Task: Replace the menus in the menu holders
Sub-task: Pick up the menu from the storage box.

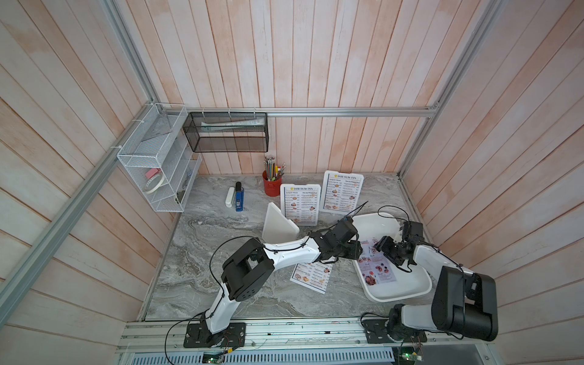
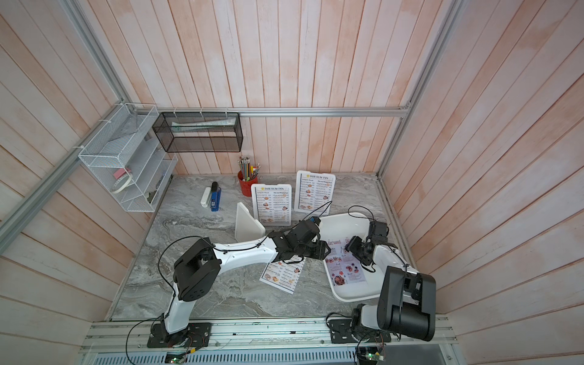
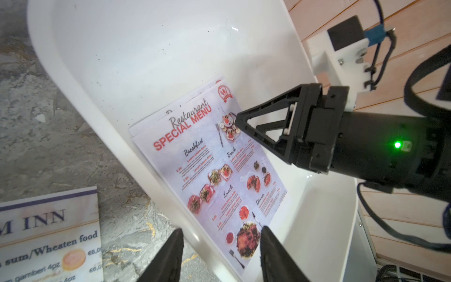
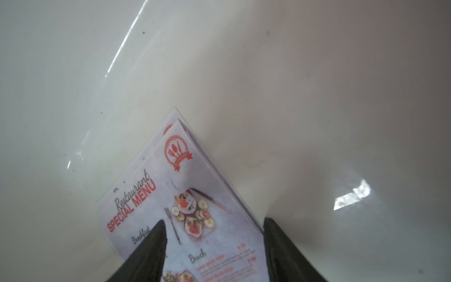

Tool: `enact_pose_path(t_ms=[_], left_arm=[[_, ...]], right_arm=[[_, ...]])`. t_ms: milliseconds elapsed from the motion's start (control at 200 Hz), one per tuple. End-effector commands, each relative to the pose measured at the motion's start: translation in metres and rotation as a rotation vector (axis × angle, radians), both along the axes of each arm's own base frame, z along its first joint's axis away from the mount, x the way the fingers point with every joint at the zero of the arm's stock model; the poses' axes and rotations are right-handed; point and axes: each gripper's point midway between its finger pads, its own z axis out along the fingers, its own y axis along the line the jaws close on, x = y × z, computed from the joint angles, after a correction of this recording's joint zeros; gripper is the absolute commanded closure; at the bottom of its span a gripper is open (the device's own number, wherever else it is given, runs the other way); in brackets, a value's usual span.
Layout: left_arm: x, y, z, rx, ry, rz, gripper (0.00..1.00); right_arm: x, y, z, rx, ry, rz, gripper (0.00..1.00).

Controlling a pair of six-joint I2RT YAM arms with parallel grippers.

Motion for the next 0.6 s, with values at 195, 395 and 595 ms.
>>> enact_pose_path(t_ms=[195, 395, 595], left_arm=[[0.021, 0.001, -0.003, -0.003, -0.016, 0.027, 0.52], [0.024, 0.0, 0.0, -0.015, -0.017, 0.029, 0.57], [0.024, -0.002, 0.006, -0.036, -0.021, 0.029, 0.63]], right_arm=[[-0.021, 0.034, -0.008, 0.153, 0.059, 0.043, 0.41], [-0.019, 0.038, 0.0, 0.173, 0.033, 0.052, 0.42], [-0.019, 0.038, 0.0, 0.17, 0.032, 0.058, 0.42]])
